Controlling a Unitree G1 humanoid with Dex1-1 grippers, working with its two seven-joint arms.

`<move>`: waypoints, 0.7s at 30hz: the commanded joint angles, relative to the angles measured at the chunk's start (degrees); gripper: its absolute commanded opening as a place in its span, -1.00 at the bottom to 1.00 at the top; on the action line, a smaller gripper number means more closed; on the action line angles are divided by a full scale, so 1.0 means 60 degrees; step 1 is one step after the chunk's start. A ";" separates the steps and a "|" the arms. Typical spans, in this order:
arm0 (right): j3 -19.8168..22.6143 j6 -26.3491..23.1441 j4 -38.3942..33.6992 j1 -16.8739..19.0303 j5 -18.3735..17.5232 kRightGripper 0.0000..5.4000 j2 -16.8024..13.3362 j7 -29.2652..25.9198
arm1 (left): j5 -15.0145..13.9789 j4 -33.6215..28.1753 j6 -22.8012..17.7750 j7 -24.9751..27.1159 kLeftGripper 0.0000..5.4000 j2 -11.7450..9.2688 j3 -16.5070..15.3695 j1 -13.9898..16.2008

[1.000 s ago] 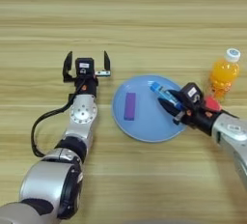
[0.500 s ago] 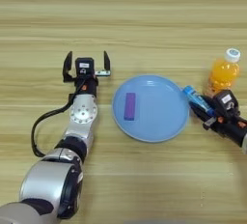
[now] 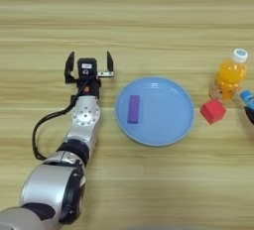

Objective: Move the objects on the table

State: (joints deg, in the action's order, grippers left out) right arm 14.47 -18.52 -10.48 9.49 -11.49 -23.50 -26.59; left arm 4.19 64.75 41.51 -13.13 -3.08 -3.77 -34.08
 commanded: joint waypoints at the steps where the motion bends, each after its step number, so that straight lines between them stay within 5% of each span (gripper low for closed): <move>1: -0.0099 0.0387 0.0693 -0.0397 0.0188 -0.48 -0.0065 0.0129 | 0.0091 0.0044 -0.0128 -0.0032 1.00 0.0003 0.0009 -0.0166; 21: -0.0625 0.1108 0.2750 -0.1132 0.0252 -0.48 0.0296 0.0435 | 0.0105 0.0016 -0.0123 -0.0072 1.00 0.0024 0.0027 -0.0153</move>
State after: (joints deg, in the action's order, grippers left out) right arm 11.08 -11.88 5.19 3.26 -10.16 -21.87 -24.20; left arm 4.20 64.75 41.47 -13.30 -3.06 -3.73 -34.10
